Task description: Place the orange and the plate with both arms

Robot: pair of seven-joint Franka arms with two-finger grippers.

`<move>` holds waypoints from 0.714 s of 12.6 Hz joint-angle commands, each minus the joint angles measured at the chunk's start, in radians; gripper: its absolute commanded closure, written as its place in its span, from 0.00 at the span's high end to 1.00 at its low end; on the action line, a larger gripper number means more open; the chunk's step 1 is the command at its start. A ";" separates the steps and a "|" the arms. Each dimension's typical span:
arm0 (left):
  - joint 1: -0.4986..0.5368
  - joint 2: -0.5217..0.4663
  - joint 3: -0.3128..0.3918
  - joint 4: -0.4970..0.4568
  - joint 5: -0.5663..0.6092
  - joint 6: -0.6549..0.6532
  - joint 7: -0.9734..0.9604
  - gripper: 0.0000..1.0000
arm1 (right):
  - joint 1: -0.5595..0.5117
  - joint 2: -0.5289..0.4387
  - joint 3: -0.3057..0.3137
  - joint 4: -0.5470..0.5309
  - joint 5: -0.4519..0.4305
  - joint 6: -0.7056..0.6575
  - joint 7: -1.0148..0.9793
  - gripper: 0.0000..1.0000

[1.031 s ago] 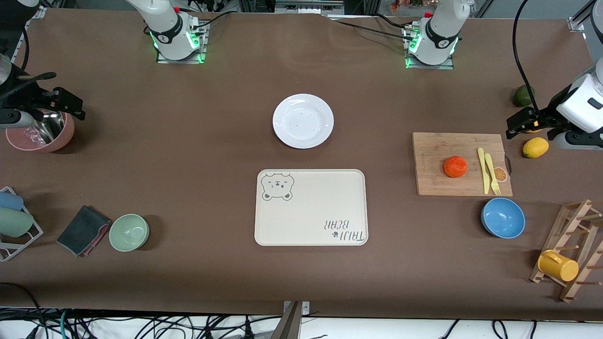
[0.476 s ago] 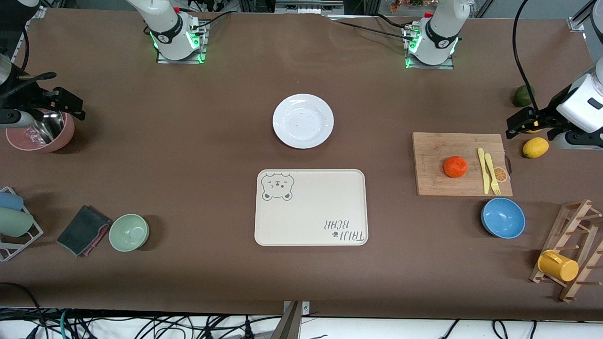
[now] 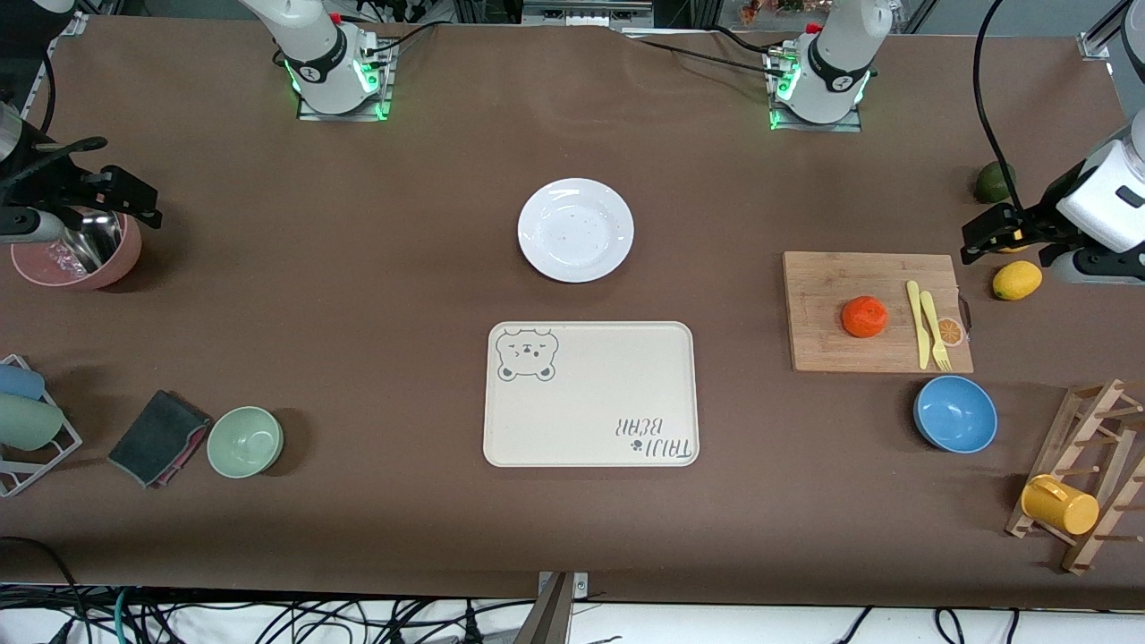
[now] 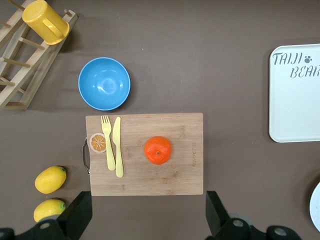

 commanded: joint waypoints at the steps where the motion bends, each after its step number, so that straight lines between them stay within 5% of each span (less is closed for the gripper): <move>1: 0.005 -0.019 0.002 -0.021 -0.022 0.007 0.026 1.00 | -0.005 -0.003 0.005 0.007 0.008 -0.012 0.008 1.00; 9: 0.004 0.000 0.002 -0.019 -0.021 0.006 0.024 1.00 | -0.005 -0.003 0.006 0.006 0.009 -0.014 0.006 1.00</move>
